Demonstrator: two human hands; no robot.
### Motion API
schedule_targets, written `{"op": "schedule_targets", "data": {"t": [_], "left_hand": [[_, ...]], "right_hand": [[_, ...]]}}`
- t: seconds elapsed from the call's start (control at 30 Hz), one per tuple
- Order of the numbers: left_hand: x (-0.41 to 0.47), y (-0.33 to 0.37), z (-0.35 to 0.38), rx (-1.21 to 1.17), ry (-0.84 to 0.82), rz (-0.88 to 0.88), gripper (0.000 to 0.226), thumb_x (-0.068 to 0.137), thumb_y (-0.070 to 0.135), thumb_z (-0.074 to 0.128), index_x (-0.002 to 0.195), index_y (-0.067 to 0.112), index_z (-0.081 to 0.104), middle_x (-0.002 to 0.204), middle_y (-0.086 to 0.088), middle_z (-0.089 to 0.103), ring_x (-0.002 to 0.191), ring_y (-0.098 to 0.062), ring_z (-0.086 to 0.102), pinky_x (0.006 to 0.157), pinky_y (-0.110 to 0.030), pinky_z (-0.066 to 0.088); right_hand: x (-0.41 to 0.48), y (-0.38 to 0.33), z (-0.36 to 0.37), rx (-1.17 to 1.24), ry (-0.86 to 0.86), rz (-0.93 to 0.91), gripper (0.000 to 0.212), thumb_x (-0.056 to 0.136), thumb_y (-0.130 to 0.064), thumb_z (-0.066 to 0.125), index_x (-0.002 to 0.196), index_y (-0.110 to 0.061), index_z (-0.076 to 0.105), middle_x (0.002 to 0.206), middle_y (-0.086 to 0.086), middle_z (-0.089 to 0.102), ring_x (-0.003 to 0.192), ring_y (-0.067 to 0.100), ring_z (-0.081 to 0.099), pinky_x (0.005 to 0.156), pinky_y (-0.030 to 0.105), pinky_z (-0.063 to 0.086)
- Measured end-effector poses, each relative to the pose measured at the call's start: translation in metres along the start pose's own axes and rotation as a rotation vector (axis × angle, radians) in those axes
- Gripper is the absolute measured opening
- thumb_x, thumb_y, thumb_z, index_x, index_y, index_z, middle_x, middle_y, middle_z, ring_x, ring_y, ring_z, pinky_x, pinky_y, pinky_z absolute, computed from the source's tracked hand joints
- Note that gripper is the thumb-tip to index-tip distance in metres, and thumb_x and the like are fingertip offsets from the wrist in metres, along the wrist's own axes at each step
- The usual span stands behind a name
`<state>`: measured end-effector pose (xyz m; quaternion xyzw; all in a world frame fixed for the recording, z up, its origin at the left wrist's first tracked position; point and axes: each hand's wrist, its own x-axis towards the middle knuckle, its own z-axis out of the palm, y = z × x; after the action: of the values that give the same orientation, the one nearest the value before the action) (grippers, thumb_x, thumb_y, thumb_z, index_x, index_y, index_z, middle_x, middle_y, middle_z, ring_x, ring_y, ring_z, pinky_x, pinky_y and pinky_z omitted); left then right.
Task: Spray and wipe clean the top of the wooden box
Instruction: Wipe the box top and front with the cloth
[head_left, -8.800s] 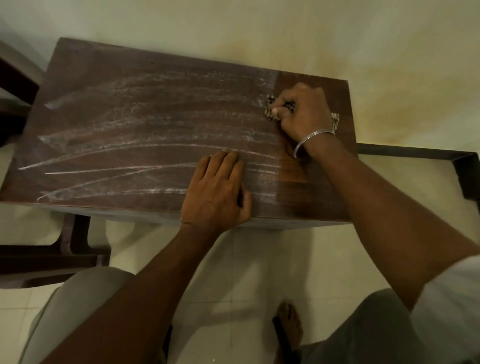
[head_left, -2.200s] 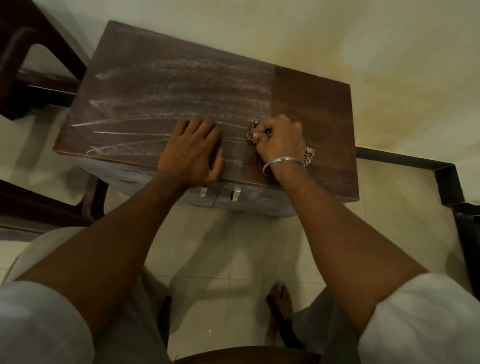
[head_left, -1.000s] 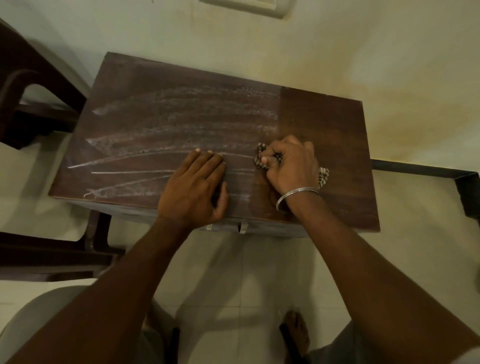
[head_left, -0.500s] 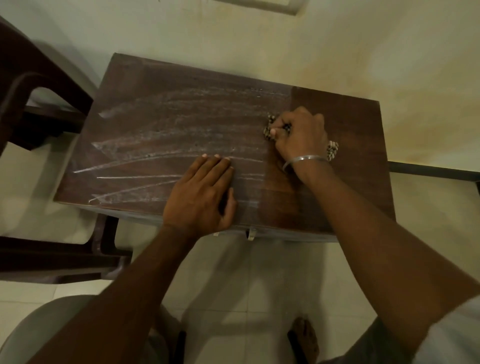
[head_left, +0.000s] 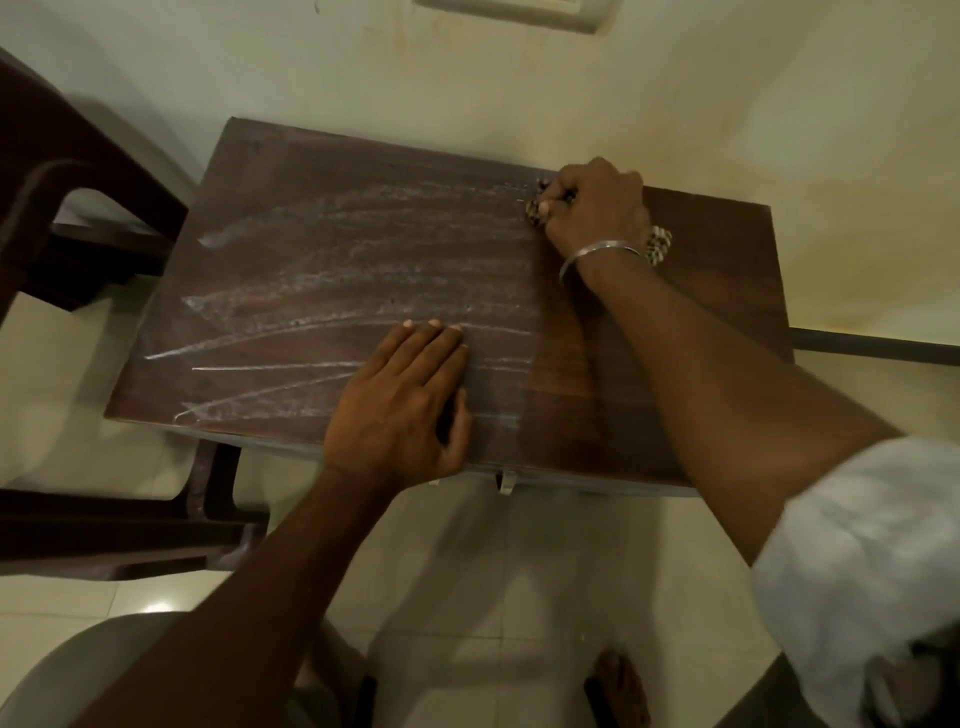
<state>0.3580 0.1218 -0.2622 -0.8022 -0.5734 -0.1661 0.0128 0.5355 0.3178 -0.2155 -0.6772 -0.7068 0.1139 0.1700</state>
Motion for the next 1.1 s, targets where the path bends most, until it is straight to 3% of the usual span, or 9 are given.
{"op": "schedule_targets", "data": {"t": [0.33, 0.6, 0.77, 1.1], "left_hand": [[0.0, 0.001, -0.001, -0.003, -0.025, -0.016, 0.052, 0.091, 0.032, 0.045, 0.127, -0.001, 0.067, 0.135, -0.019, 0.063, 0.13, -0.033, 0.057, 0.118, -0.045, 0.035], [0.0, 0.002, 0.0, -0.003, -0.016, -0.018, 0.053, 0.091, 0.032, 0.045, 0.127, -0.001, 0.067, 0.136, -0.02, 0.063, 0.13, -0.033, 0.058, 0.116, -0.047, 0.039], [0.0, 0.001, 0.001, -0.006, -0.02, -0.023, 0.053, 0.092, 0.032, 0.044, 0.127, 0.0, 0.067, 0.136, -0.02, 0.063, 0.131, -0.033, 0.058, 0.114, -0.048, 0.042], [-0.001, 0.0, 0.001, -0.007, -0.023, -0.025, 0.054, 0.092, 0.033, 0.043, 0.127, -0.001, 0.067, 0.135, -0.021, 0.063, 0.13, -0.034, 0.058, 0.114, -0.048, 0.042]], "right_hand": [[-0.038, 0.017, 0.005, 0.031, 0.009, -0.101, 0.005, 0.087, -0.028, 0.067, 0.085, -0.03, 0.071, 0.101, -0.006, 0.061, 0.1, 0.026, 0.047, 0.075, 0.037, 0.043], [0.023, 0.005, 0.004, -0.011, 0.057, -0.007, 0.011, 0.089, -0.026, 0.06, 0.083, -0.027, 0.069, 0.105, 0.003, 0.061, 0.11, 0.032, 0.048, 0.076, 0.036, 0.038], [0.042, 0.0, 0.008, -0.039, 0.09, 0.008, 0.015, 0.089, -0.023, 0.057, 0.087, -0.025, 0.072, 0.107, 0.003, 0.065, 0.11, 0.032, 0.05, 0.081, 0.04, 0.044], [0.01, -0.004, 0.012, -0.062, 0.051, -0.113, 0.013, 0.088, -0.018, 0.058, 0.084, -0.025, 0.068, 0.098, 0.004, 0.061, 0.099, 0.031, 0.049, 0.069, 0.035, 0.034]]}}
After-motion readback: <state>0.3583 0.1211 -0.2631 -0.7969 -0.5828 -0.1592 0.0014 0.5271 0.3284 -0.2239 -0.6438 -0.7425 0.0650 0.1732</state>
